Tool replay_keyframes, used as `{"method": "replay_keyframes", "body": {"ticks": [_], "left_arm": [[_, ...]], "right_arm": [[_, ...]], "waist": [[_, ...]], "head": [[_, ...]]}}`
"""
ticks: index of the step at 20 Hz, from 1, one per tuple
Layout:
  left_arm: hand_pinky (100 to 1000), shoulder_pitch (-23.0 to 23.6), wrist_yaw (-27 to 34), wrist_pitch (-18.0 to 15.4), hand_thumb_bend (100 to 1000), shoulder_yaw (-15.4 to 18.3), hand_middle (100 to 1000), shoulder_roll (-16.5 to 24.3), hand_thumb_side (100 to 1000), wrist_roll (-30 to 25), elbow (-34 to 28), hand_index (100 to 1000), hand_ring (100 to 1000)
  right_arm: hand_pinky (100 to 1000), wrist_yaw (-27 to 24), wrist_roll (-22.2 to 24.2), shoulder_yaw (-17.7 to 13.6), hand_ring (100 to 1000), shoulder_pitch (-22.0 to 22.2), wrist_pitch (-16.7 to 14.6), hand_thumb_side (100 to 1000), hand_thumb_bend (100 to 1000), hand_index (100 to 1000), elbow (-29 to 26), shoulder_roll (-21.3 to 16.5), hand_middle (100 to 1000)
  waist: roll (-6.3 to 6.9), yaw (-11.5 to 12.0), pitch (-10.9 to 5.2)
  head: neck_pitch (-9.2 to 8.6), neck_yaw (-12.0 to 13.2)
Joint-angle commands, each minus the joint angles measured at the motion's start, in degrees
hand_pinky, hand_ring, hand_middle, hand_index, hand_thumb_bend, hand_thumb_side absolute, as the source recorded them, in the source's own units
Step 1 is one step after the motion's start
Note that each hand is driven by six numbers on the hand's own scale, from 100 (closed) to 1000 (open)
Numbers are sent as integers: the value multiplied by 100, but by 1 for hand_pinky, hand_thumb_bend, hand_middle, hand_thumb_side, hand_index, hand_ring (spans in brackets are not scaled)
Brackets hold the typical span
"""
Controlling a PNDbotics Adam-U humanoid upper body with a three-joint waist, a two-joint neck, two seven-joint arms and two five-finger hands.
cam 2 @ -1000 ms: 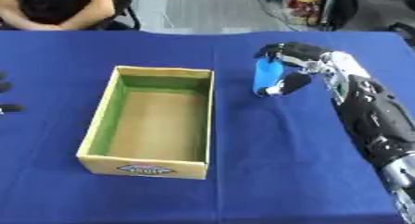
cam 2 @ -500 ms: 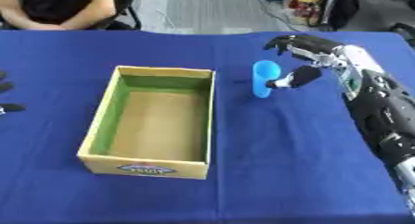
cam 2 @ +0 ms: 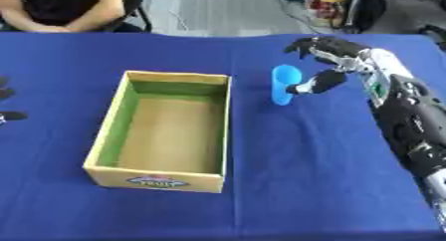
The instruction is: Pick up objects on the table and place them in the box.
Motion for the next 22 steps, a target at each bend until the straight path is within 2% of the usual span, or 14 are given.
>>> {"method": "replay_keyframes", "body": {"ticks": [1, 16, 22], "left_arm": [[623, -89, -21, -8, 444, -16, 859, 96, 1000, -17, -71, 816, 853], [624, -143, -17, -14, 441, -34, 860, 98, 1000, -37, -82, 815, 855], [625, -158, -13, -16, 442, -45, 861, 92, 1000, -52, -82, 815, 856]], "right_arm": [[805, 3, -23, -105, 750, -237, 62, 628, 554, 941, 32, -93, 866], [805, -35, -76, -195, 745, -239, 143, 627, 552, 938, 204, -104, 859], [804, -28, -65, -186, 744, -222, 138, 623, 553, 936, 246, -100, 856]], "waist": [[-1, 18, -33], [6, 101, 135], [3, 119, 157]], "head": [[-21, -12], [-21, 35], [-21, 29]]}}
